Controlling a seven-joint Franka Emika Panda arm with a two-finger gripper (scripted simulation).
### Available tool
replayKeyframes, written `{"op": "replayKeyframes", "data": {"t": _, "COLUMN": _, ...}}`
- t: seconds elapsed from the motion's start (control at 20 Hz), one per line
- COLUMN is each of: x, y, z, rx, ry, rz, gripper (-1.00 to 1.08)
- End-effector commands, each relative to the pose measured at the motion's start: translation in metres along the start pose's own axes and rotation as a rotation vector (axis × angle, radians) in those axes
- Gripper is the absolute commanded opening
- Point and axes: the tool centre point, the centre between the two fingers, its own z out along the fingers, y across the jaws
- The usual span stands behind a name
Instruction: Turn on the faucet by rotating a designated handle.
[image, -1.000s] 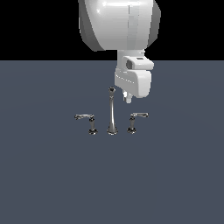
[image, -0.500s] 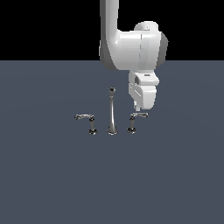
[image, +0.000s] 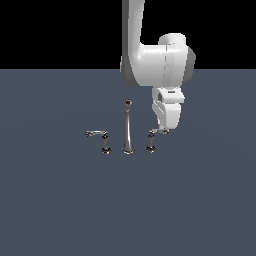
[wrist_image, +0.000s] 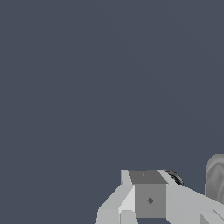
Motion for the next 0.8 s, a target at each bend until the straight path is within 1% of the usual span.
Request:
{"op": "replayKeyframes", "data": {"t": 0.0, "x": -0.001, "y": 0.000, "z": -0.001, "rx": 0.001, "ry": -0.001, "rz": -0.003, "gripper": -1.00}}
{"op": "replayKeyframes", "data": {"t": 0.35, "x": -0.003, "y": 0.000, "z": -0.003, "rx": 0.001, "ry": -0.001, "rz": -0.010, "gripper": -1.00}}
{"op": "replayKeyframes", "data": {"t": 0.75, "x": 0.009, "y": 0.027, "z": -0.003, "rx": 0.001, "ry": -0.001, "rz": -0.010, "gripper": -1.00}}
